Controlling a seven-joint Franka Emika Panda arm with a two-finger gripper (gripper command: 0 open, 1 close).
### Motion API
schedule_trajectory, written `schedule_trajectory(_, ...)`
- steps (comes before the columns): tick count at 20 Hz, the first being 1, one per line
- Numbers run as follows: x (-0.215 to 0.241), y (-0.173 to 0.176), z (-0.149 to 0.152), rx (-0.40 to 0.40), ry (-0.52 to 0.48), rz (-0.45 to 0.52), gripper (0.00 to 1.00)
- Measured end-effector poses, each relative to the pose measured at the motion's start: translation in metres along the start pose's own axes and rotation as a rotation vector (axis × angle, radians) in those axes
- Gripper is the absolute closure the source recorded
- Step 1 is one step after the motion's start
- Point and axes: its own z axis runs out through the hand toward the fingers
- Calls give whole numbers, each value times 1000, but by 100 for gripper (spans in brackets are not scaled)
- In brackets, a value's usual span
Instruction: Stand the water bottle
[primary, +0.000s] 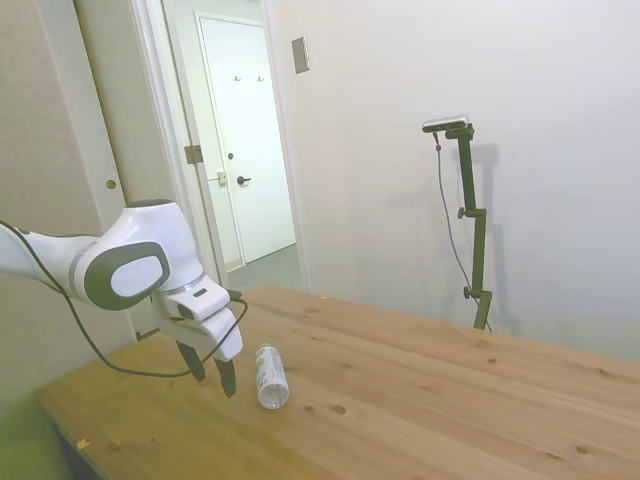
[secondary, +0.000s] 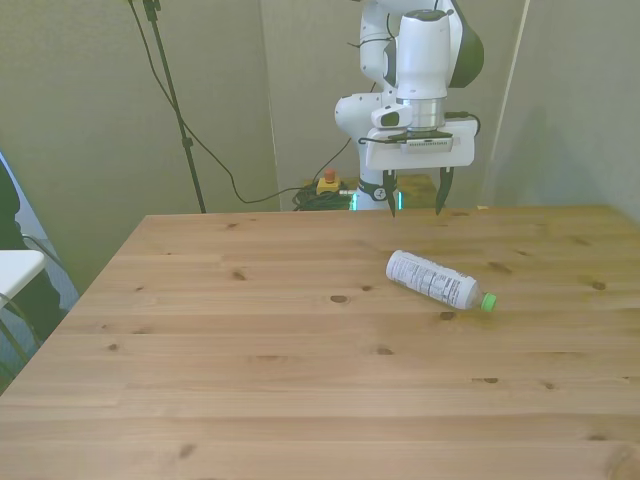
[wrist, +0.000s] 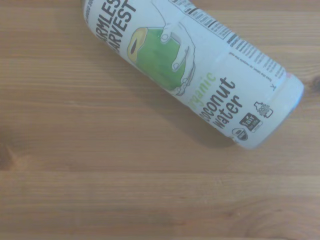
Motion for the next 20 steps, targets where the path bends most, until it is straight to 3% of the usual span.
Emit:
schedule_trajectory(8,29,-32,-25,-1,77,-42,0)
schedule_trajectory(13,56,-78,-33,-30,151,-107,0)
schedule_trajectory(20,82,-154,-22,-83,227,-242,0)
